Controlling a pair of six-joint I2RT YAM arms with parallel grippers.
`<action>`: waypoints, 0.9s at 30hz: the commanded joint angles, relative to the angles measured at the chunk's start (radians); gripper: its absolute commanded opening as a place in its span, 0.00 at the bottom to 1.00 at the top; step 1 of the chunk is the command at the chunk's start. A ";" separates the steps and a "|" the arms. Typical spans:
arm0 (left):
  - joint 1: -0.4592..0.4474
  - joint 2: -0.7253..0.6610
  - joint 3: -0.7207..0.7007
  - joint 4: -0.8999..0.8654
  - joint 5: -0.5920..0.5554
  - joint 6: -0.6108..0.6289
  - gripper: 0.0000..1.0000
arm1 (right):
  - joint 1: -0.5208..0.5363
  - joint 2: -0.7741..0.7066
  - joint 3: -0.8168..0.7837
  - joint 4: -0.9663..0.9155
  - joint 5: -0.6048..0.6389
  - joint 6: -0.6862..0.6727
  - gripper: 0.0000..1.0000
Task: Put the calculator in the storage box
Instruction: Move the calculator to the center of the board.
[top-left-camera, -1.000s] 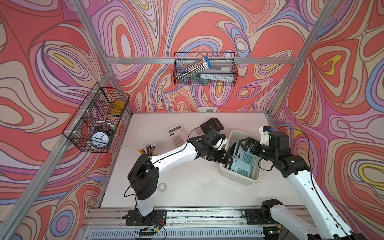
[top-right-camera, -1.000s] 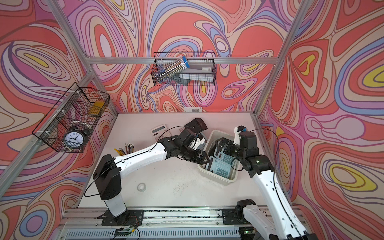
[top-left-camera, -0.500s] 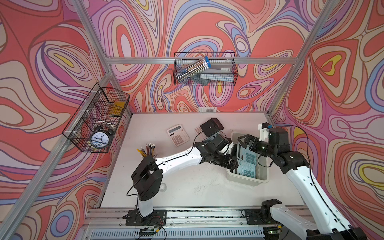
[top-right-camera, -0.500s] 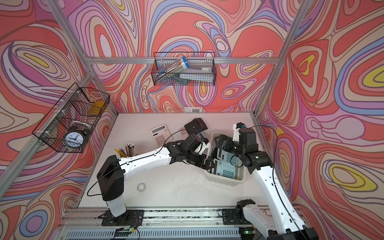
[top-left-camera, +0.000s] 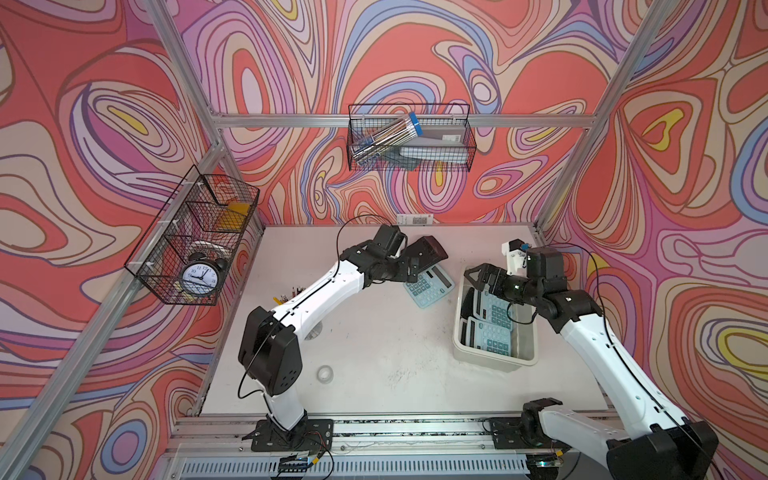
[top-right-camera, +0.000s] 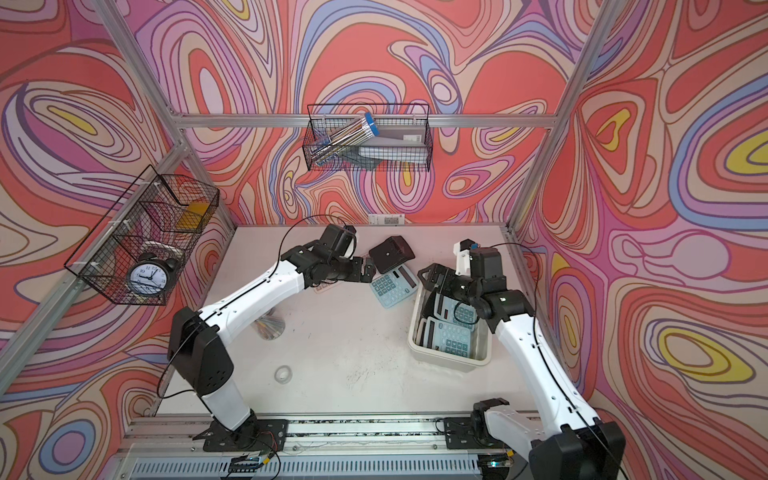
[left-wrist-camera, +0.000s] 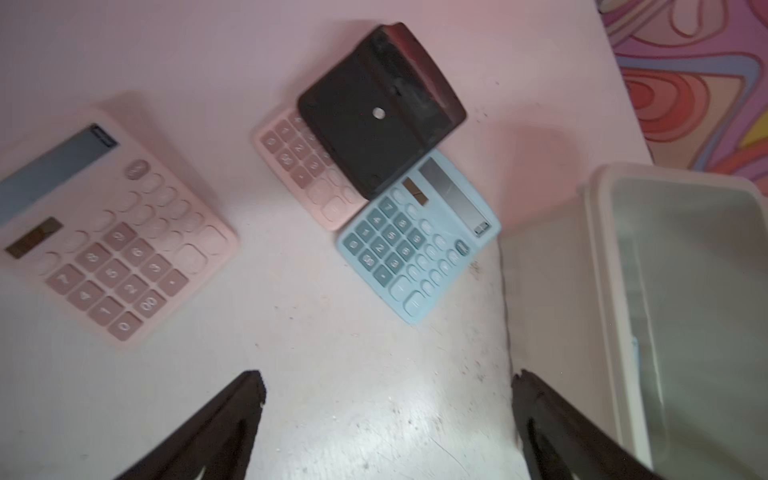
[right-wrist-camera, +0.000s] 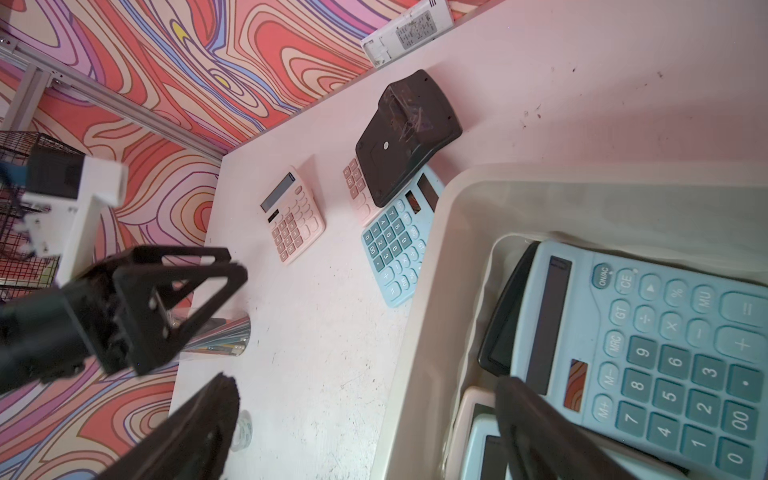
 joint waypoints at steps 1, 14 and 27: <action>0.066 0.099 0.082 -0.077 -0.096 0.010 0.98 | 0.011 0.002 0.011 0.008 -0.017 -0.027 0.98; 0.254 0.556 0.640 -0.229 -0.202 -0.008 0.98 | 0.015 -0.006 -0.021 -0.015 -0.022 -0.053 0.98; 0.335 0.790 0.861 -0.268 0.080 -0.105 0.93 | 0.014 0.001 -0.035 -0.031 0.002 -0.082 0.98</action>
